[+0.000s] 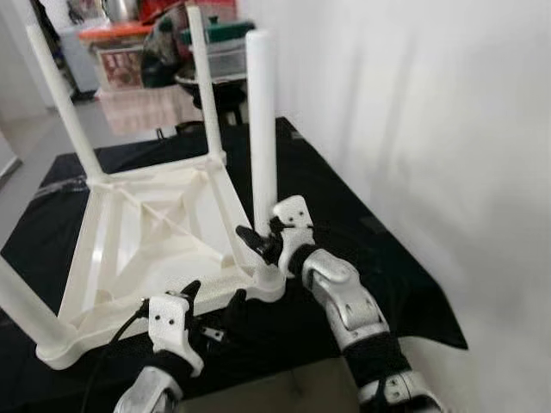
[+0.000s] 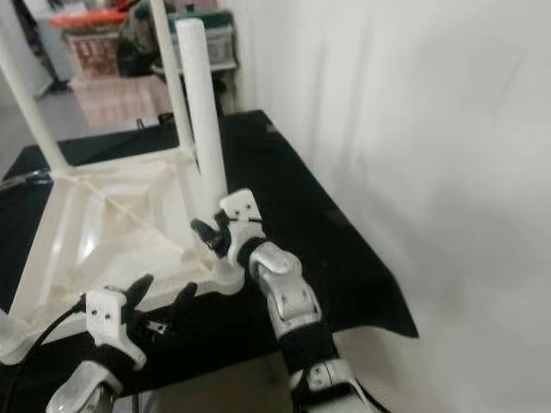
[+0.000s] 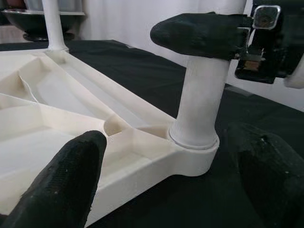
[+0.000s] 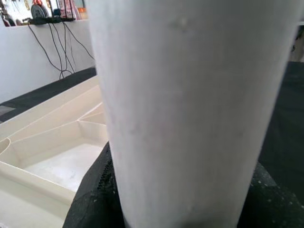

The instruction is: Building children table

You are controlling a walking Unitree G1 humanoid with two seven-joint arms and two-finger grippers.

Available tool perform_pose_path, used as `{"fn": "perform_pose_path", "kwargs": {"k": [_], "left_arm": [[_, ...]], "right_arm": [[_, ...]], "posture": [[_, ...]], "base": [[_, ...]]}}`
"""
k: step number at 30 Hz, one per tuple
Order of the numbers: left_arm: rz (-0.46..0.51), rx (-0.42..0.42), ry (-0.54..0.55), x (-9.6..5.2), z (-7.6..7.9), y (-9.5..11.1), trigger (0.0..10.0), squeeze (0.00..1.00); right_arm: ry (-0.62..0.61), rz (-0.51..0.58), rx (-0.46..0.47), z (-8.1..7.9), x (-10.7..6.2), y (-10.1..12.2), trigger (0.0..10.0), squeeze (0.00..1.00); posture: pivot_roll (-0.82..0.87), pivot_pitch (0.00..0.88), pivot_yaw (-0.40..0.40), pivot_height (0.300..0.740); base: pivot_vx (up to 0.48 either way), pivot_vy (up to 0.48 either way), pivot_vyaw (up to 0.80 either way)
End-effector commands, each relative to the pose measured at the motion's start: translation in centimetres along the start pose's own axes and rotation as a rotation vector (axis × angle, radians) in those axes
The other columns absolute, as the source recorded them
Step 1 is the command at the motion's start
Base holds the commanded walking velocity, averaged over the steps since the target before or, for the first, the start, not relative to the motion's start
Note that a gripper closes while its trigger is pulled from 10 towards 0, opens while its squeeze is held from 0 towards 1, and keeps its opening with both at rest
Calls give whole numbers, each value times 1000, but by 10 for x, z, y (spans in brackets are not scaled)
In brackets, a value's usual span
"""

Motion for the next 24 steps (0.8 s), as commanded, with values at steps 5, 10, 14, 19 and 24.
{"fn": "perform_pose_path", "kwargs": {"k": [5, 10, 14, 19, 24], "left_arm": [[-16, 4, 21, -1, -5, -3, 10000, 0], [-14, -3, 19, 0, -5, -3, 10000, 0], [-11, -6, 18, 1, -4, -3, 10000, 0], [-6, -9, 19, 2, -4, -2, 10000, 0], [-7, -11, 18, 3, -4, -3, 10000, 0]], "right_arm": [[65, -111, 85, -5, 2, -29, 10000, 1000], [104, -34, 100, 8, -1, -13, 10000, 1000], [40, -23, 97, 32, -9, -8, 10000, 1000], [244, 48, 27, 36, -15, 4, 10000, 0], [397, 70, -56, 36, -13, 13, 10000, 0]], "posture": [[24, 0, 16, 740], [21, 0, 15, 740], [22, 0, 12, 740], [24, 0, 10, 740], [32, 0, 8, 740]], "base": [[0, 0, 0], [0, 0, 0], [0, 0, 0], [0, 0, 0], [0, 0, 0]]}}
Point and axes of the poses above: a point about 5 cm out from each wrist's last joint towards the gripper, its own x axis pointing out of the wrist towards the gripper, its own y axis along the axis of the wrist's last joint, z = x × y, the point moved 2 cm from there along x, pointing out of the wrist towards the gripper, and after that the axes turned 11 degrees about -x, right-handed, at the moved point
